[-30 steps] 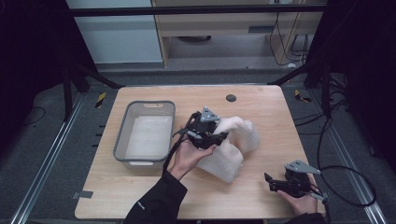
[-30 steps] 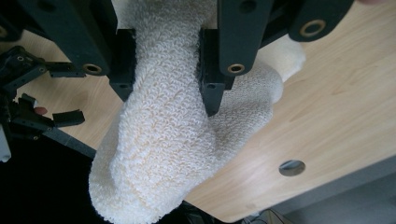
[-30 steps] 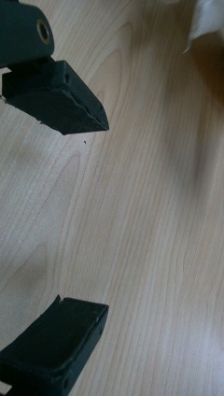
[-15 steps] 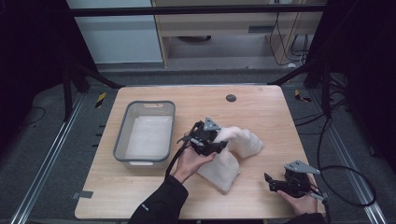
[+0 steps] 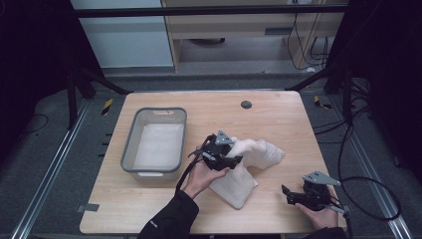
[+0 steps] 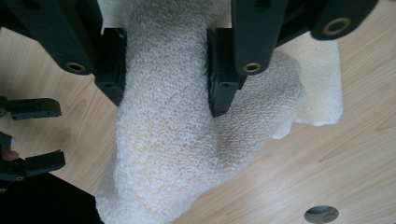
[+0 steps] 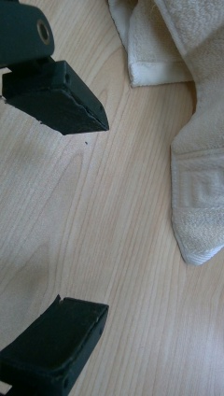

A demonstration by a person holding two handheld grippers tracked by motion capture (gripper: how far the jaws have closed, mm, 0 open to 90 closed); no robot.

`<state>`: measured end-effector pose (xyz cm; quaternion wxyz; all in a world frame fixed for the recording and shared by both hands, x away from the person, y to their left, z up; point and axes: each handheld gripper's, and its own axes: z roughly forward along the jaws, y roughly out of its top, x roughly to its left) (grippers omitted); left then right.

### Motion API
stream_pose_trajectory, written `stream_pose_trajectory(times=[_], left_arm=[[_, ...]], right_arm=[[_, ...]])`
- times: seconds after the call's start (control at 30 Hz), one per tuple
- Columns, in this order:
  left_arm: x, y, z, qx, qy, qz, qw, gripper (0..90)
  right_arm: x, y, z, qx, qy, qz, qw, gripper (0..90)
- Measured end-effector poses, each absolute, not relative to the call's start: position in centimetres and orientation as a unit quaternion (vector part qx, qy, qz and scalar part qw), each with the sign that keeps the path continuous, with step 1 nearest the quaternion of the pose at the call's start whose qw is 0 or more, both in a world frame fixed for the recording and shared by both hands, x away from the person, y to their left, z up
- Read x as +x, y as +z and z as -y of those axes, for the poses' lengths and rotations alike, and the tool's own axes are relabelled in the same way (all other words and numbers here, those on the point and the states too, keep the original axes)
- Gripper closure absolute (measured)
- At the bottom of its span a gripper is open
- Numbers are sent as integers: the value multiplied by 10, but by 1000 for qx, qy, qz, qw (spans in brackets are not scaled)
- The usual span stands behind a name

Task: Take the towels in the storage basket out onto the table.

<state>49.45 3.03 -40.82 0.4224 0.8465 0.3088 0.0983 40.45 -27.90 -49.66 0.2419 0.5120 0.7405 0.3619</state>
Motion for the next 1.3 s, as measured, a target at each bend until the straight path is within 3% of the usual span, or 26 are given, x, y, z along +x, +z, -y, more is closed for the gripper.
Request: stream_pose_trajectory(times=[0.23, 0.43, 1.3], left_arm=[[492, -408, -37, 843, 99, -307, 431, 421], [482, -396, -53, 836, 112, -304, 444, 349], [440, -396, -166, 807, 172, -338, 452, 280]], right_arm=[[404, -496, 279, 514, 363, -740, 238, 108], [404, -496, 279, 516, 363, -738, 238, 108], [404, -497, 279, 518, 361, -737, 242, 102]])
